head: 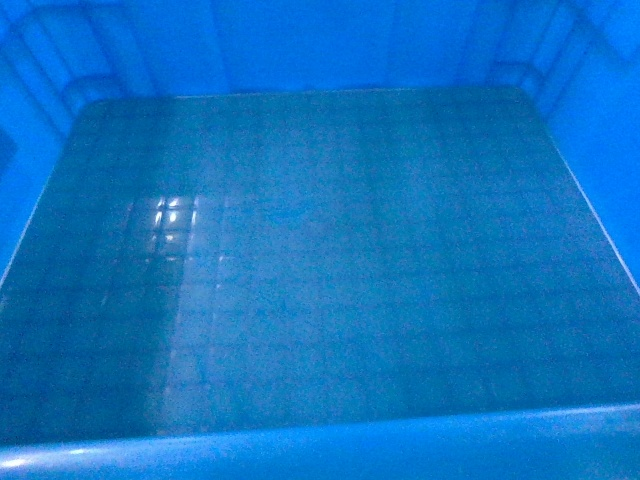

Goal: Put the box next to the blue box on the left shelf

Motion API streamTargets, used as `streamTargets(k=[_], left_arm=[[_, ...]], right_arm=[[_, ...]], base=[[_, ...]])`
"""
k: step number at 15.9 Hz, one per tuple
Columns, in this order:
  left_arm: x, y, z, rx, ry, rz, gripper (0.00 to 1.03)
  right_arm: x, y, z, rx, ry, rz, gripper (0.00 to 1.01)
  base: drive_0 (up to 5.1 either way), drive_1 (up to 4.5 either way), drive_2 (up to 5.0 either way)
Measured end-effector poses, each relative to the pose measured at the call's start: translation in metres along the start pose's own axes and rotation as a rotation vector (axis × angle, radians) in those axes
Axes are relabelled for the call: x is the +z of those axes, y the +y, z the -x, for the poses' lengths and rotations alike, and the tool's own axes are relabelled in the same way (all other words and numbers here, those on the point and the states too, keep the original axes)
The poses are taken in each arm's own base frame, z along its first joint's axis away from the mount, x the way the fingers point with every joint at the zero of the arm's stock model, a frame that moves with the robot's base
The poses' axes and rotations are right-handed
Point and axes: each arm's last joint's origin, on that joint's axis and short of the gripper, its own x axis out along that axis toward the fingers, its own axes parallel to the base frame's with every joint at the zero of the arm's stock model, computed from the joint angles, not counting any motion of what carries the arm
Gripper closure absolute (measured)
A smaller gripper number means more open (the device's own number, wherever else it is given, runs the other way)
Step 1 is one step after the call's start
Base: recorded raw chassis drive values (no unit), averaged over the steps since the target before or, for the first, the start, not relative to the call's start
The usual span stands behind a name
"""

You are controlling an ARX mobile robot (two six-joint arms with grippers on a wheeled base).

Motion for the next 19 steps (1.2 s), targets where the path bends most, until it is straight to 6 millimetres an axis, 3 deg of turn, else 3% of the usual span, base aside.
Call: streamTargets(k=[19], left_arm=[[-0.0002, 0.0000, 0.0003, -0.001, 0.000, -0.001, 0.89]], right_arm=[[-0.0001, -0.0001, 0.0001, -0.001, 0.001, 0.003, 0.84]], base=[[0.0, 4.00, -4.0]])
